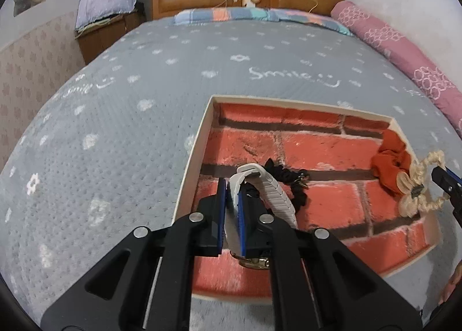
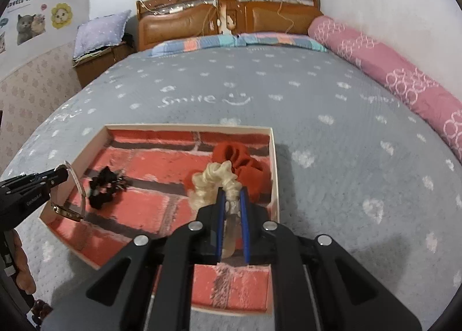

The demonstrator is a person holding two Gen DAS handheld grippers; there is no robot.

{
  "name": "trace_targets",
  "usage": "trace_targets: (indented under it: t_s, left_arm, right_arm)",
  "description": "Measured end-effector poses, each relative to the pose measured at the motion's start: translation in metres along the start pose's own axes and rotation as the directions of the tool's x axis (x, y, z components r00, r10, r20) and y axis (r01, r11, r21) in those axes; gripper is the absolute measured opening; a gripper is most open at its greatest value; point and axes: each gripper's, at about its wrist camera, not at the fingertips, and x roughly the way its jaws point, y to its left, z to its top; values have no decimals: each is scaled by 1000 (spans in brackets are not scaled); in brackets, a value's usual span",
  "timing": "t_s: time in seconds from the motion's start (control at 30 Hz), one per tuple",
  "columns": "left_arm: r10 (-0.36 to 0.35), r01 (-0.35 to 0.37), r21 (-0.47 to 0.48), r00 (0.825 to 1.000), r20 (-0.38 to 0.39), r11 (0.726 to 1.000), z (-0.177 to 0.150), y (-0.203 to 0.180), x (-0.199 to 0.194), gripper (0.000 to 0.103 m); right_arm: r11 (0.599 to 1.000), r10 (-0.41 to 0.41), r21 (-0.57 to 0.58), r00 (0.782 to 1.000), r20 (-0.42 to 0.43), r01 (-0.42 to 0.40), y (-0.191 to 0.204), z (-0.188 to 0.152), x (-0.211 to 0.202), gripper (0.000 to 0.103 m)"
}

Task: Organize jewelry
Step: 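Carry the watch and cream scrunchie into the tray and release both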

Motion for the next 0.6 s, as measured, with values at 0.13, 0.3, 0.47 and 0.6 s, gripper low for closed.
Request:
trace_targets:
  t_s: [0.13, 0.3, 0.47, 0.6]
  left_arm:
    - [41, -40, 44, 999, -16, 998, 3, -7, 20, 6]
    - [43, -42, 37, 998, -42, 998, 10, -2, 32, 6]
    - [49, -47, 26, 997, -68, 999, 8, 5, 38, 6]
    - [38, -37, 22, 997, -74, 999, 7, 5, 37, 7]
  right_arm:
    - [1000, -12, -5, 999, -50, 12, -2, -3, 24, 10]
    - [1000, -24, -18, 996, -81, 22, -1, -7, 38, 11]
    - [1000, -26, -21, 992, -123, 23, 0, -12, 50, 11]
    - [999, -32, -34, 990, -139, 27, 3, -14, 52, 14]
